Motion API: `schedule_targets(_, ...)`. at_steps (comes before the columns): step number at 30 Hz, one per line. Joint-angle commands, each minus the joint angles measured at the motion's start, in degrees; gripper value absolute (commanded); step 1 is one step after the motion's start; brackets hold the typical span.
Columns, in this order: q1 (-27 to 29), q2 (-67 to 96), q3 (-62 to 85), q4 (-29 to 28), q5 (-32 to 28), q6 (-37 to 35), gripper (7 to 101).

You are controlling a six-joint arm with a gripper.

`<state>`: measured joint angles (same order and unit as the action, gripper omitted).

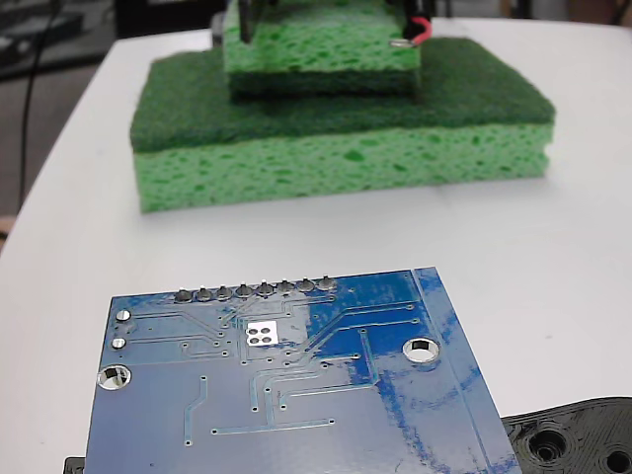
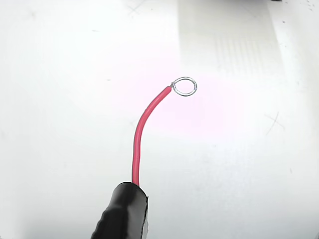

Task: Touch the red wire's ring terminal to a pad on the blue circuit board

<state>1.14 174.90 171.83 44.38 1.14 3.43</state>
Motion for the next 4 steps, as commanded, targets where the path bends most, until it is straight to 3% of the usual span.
schedule_targets(1,0.00,0.09,-0.26,-0.18,0.00,0.00,100.3)
schedule_targets(4,0.00,0.09,-0.26,-0.18,0.00,0.00,100.3)
